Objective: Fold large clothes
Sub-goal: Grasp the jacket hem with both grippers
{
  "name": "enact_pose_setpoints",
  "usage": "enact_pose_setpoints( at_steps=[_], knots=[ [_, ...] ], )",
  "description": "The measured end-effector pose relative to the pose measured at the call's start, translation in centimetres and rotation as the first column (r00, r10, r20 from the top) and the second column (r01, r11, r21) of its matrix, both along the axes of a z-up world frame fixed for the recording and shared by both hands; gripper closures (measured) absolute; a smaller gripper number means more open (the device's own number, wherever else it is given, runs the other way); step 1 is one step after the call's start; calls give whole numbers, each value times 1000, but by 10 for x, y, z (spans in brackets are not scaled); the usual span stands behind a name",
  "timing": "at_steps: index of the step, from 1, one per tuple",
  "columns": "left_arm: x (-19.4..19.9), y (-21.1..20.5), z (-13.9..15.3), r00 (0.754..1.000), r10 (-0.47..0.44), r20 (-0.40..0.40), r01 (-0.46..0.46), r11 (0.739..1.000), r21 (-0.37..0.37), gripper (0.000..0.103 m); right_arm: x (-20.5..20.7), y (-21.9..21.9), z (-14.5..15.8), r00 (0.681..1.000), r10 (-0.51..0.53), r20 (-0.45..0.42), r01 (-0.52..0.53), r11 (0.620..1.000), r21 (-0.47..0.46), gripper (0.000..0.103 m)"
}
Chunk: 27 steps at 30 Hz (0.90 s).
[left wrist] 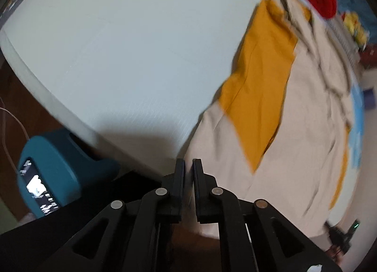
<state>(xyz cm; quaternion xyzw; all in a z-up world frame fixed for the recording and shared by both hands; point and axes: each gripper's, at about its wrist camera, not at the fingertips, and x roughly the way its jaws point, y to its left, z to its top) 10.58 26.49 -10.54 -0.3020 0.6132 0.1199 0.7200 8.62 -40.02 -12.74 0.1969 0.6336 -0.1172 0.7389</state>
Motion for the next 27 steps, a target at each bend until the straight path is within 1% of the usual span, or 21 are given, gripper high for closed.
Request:
enact_pose_setpoints(
  at_steps=[1, 2, 3, 4, 6, 8, 11, 14, 16, 17, 18, 19, 20, 21, 25, 27],
  knots=[
    [2, 3, 5, 1000, 15, 27, -15, 1000, -7, 82, 0, -3, 4, 1000, -12, 27, 12, 1000, 3, 94],
    [4, 6, 9, 998, 29, 61, -28, 999, -16, 76, 3, -4, 10, 998, -24, 58, 24, 1000, -4, 93],
    [7, 8, 12, 996, 32, 78, -30, 999, -21, 66, 5, -7, 15, 996, -33, 78, 34, 999, -11, 90],
    [10, 9, 12, 996, 29, 81, -27, 999, -22, 63, 8, -11, 20, 993, -44, 111, 46, 999, -17, 87],
    [20, 4, 7, 998, 16, 64, -15, 1000, -17, 62, 13, -15, 21, 990, -53, 132, 55, 998, -11, 69],
    [32, 0, -2, 1000, -10, 21, 10, 1000, 2, 61, 17, -11, 11, 992, -43, 121, 43, 999, 3, 61],
    [34, -12, -9, 999, -38, -17, 39, 999, 32, 61, 22, 1, -8, 999, -5, 54, 5, 1000, 8, 61],
    [36, -14, -12, 998, -62, -32, 63, 997, 44, 61, 27, 13, -13, 999, 33, 43, -31, 999, -36, 61],
    [37, -18, -15, 996, -83, -43, 86, 994, 62, 65, 27, 21, -12, 997, 74, 37, -72, 995, -70, 62],
    [38, -21, -15, 994, -97, -49, 101, 992, 78, 67, 26, 23, -12, 996, 83, 37, -80, 994, -74, 70],
    [41, -25, -16, 993, -110, -52, 114, 990, 87, 78, 26, 25, -11, 995, 93, 38, -90, 993, -73, 87],
    [41, -27, -16, 991, -121, -55, 126, 987, 95, 91, 27, 29, -10, 993, 108, 41, -105, 992, -65, 92],
    [41, -27, -16, 990, -126, -56, 131, 987, 98, 97, 27, 32, -9, 991, 122, 49, -118, 991, -68, 97],
    [40, -27, -15, 990, -128, -54, 133, 986, 98, 98, 27, 34, -6, 990, 133, 56, -129, 989, -74, 99],
    [36, -25, -8, 991, -130, -29, 132, 988, 80, 98, 21, 33, -1, 988, 138, 72, -133, 988, -74, 99],
    [35, -23, -10, 991, -125, -39, 127, 989, 76, 96, 22, 30, -2, 990, 123, 69, -119, 991, -60, 96]
  ],
)
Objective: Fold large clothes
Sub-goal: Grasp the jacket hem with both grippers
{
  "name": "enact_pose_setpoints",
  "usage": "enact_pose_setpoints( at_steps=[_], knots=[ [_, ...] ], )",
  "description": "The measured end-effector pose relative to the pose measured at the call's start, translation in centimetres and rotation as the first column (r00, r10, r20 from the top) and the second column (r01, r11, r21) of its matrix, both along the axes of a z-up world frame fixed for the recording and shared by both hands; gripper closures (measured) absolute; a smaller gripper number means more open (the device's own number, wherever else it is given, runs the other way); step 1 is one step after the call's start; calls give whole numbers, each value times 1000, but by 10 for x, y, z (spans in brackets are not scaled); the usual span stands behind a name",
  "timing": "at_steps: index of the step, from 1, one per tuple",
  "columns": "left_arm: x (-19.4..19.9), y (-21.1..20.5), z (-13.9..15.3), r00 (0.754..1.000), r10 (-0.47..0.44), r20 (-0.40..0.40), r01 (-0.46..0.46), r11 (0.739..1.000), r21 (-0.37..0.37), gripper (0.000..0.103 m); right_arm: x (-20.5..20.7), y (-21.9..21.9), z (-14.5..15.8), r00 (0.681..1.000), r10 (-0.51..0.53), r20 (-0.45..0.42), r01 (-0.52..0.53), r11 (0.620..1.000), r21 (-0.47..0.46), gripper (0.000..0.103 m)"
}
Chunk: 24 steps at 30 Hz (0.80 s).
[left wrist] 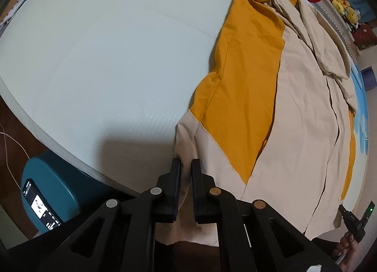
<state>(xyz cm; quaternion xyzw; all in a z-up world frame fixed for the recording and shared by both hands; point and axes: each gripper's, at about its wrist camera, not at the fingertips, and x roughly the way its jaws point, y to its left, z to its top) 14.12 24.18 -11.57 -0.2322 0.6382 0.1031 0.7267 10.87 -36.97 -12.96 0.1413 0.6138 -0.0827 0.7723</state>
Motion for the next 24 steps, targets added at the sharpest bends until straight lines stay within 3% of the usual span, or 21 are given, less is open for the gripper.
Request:
enact_pose_setpoints(
  at_steps=[4, 14, 16, 18, 24],
  knots=[
    [-3, 4, -6, 999, 8, -33, -7, 1000, 23, 89, 3, 1, -9, 999, -5, -39, 5, 1000, 2, 87],
    [-1, -9, -5, 998, -46, -44, 50, 994, 98, 90, 0, 9, -8, 998, 43, -45, -45, 998, -44, 86],
    [3, -15, -4, 997, -63, -41, 67, 992, 111, 98, 0, 10, -7, 998, 51, -43, -53, 997, -49, 88],
    [4, -19, -1, 997, -66, -28, 69, 991, 117, 100, 4, 14, -7, 998, 58, -34, -59, 997, -43, 98],
    [-2, -27, 42, 992, -103, 79, 94, 990, 104, 102, -2, 4, 21, 998, 13, 55, -15, 1000, 23, 100]
  ],
)
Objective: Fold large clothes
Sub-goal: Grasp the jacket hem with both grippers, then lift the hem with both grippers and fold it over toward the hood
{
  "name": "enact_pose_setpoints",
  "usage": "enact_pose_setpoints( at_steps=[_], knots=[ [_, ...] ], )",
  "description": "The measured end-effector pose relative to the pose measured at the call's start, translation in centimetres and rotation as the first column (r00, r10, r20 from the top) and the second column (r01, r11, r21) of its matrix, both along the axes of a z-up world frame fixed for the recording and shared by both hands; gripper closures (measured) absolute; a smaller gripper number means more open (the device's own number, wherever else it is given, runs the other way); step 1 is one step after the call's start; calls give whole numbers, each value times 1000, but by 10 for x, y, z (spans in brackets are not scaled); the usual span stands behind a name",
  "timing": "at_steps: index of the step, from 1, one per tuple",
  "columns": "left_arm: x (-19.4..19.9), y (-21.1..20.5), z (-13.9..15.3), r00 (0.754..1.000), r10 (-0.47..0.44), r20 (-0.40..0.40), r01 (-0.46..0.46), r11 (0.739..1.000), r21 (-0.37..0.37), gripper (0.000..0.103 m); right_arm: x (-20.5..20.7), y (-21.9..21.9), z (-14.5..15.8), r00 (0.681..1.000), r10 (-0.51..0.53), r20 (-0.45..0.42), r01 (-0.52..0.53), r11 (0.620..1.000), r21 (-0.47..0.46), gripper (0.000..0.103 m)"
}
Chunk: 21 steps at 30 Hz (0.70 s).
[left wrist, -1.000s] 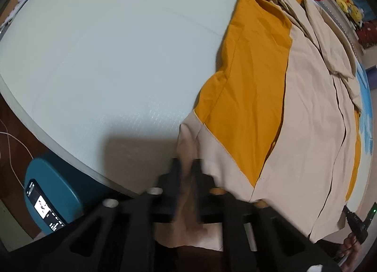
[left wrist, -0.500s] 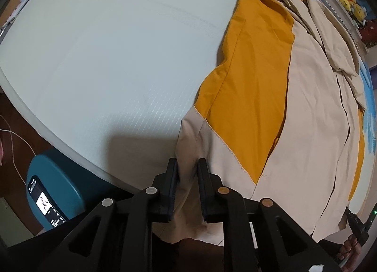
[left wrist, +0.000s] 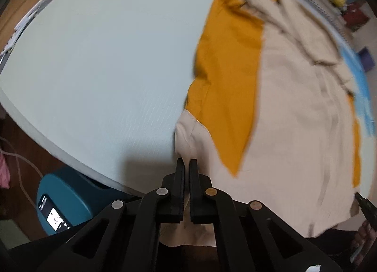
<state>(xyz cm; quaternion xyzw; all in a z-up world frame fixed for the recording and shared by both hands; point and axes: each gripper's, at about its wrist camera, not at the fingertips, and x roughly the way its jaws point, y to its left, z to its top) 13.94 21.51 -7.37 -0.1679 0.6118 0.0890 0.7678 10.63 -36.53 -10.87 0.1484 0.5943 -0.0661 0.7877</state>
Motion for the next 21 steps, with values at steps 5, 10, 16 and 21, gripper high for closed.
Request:
enact_pose_setpoints(
  at_steps=[5, 10, 16, 21],
  knots=[
    [-4, -4, 51, 993, -53, 108, 60, 997, -54, 102, -9, -3, 54, 990, 9, 140, -21, 996, 87, 101],
    [-15, -4, 85, 978, -108, 177, 119, 991, -55, 102, -14, 1, 97, 970, 26, 241, -57, 991, 122, 101],
    [-11, 5, 109, 967, -131, 221, 157, 982, -105, 103, -28, 1, 135, 947, 45, 317, -86, 989, 117, 101],
    [-20, 10, 132, 950, -179, 254, 217, 968, -129, 103, -53, -9, 167, 930, 54, 363, -103, 988, 117, 101]
  ],
)
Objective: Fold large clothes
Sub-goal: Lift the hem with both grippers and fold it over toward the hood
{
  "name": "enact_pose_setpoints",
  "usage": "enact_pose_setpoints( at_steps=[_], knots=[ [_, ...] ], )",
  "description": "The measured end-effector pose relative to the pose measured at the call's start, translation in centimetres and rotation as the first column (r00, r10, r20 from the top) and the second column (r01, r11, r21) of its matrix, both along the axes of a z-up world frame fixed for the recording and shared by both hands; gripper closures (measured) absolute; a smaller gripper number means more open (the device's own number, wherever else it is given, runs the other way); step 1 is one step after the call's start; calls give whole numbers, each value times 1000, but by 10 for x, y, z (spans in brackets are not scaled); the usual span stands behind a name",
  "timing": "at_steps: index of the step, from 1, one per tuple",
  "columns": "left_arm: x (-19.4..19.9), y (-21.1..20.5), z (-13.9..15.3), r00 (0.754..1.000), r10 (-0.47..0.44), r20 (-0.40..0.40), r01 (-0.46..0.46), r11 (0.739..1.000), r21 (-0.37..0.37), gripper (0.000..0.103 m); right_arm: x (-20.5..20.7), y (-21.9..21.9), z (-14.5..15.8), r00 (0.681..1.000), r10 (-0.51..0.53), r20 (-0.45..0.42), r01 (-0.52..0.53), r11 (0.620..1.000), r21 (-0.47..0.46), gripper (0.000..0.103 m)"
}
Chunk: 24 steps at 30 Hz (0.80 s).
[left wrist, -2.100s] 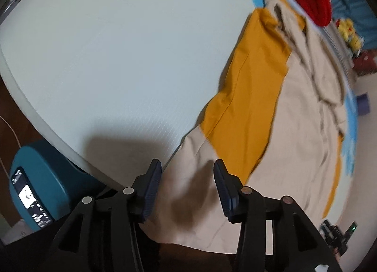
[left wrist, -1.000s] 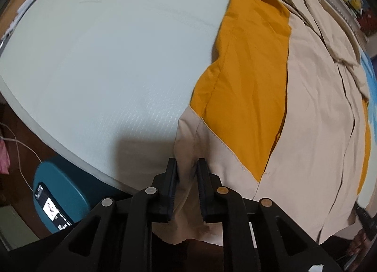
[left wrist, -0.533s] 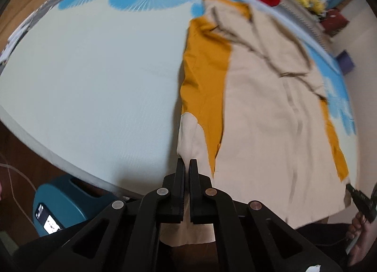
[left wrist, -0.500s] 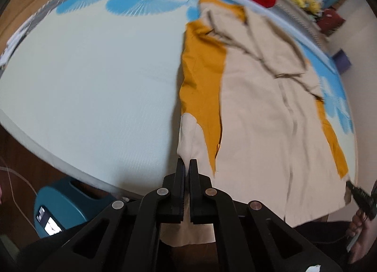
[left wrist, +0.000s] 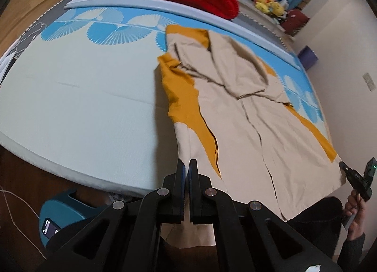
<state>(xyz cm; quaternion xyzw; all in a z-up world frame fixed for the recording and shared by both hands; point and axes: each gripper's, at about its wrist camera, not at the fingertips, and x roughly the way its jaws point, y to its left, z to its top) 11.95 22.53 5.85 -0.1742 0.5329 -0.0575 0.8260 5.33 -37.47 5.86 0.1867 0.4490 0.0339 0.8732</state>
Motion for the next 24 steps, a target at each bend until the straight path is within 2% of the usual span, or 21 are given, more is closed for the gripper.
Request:
enact_pose_setpoints(
  at_steps=[9, 14, 17, 19, 24],
  knots=[
    [-54, 19, 49, 997, -58, 43, 60, 997, -56, 103, -84, -18, 56, 997, 2, 83, -2, 1000, -6, 102],
    [-58, 25, 54, 998, -49, 44, 53, 995, -83, 103, -107, -29, 72, 993, -24, 118, 24, 1000, 1, 101],
    [-38, 23, 50, 998, -50, 41, 53, 996, -72, 103, -94, -33, 72, 991, -36, 127, 37, 999, -5, 101],
    [-14, 23, 46, 998, -45, 43, 48, 996, -77, 103, -71, -35, 70, 990, -37, 134, 38, 999, -7, 102],
    [66, 26, 20, 1000, -15, 23, 16, 998, -53, 103, 17, -33, 55, 992, -11, 123, 17, 999, -51, 101]
  ],
)
